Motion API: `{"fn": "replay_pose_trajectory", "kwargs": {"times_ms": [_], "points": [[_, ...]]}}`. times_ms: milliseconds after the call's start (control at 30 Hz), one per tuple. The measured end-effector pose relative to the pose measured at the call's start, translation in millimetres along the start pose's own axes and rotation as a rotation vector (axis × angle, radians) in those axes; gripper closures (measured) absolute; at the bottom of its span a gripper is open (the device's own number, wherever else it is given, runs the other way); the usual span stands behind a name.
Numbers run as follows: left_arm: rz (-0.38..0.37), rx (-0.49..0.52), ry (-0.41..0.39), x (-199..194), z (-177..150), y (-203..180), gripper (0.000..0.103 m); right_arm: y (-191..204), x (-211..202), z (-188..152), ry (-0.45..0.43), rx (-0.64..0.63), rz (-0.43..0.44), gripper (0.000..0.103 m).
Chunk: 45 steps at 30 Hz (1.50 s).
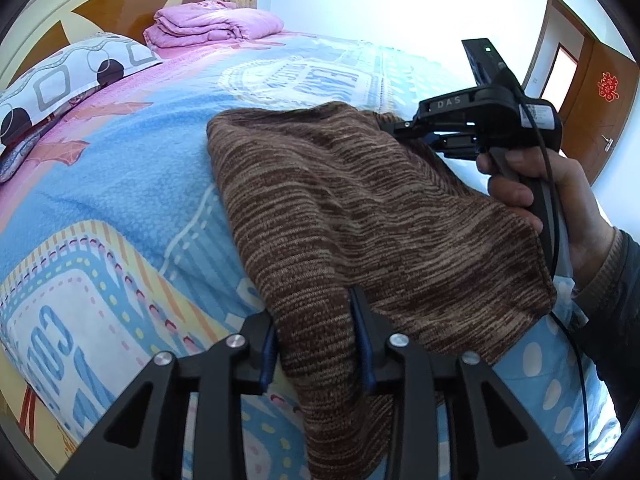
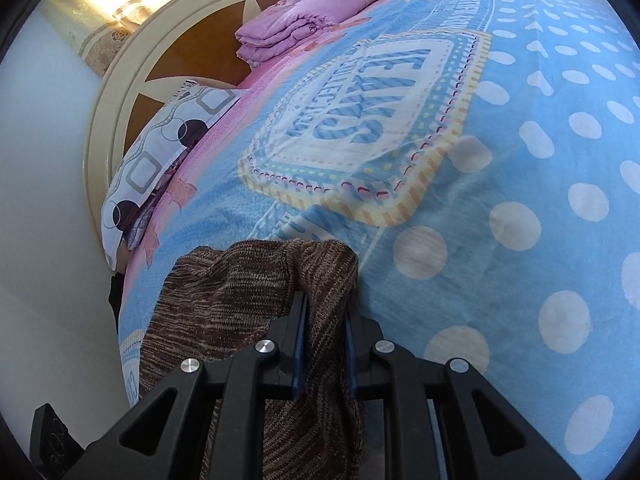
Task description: Fold small clothes
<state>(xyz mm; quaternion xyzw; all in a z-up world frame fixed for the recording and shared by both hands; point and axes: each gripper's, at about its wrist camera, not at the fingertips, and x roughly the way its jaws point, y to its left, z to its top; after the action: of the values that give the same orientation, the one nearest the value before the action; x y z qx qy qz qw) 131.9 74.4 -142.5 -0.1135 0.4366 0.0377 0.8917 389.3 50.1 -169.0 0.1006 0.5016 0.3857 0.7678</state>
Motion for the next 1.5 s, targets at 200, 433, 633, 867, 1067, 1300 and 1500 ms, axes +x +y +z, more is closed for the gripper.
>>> {"fn": "replay_pose_trajectory", "kwargs": {"times_ms": [200,433,633,867,1067,1300,1500], "points": [[0.032,-0.018,-0.026,-17.9,7.4,6.1,0.051,-7.5,-45.0,-16.3,-0.037,0.018,0.025,0.061],[0.125,-0.009,-0.146,-26.5,35.2,18.1,0.028,-26.3,-98.5,-73.4,-0.018,0.068,0.081,0.046],[0.23,0.021,-0.174,4.8,55.2,30.3,0.025,-15.2,-98.3,-125.9,0.072,0.079,0.183,0.046],[0.247,0.033,-0.125,25.4,54.1,40.3,0.011,-7.5,-101.3,-161.1,0.108,0.082,0.067,0.095],[0.27,0.052,-0.178,7.5,38.8,36.3,0.006,-3.0,-129.0,-159.2,-0.02,0.048,-0.039,0.076],[0.235,0.137,-0.235,-31.2,15.9,13.6,0.001,66.6,-129.6,-124.6,-0.136,-0.209,0.054,0.066],[0.221,0.02,-0.139,-1.8,0.0,39.7,0.0,29.1,-73.6,-123.4,-0.025,-0.089,-0.026,0.08]]}}
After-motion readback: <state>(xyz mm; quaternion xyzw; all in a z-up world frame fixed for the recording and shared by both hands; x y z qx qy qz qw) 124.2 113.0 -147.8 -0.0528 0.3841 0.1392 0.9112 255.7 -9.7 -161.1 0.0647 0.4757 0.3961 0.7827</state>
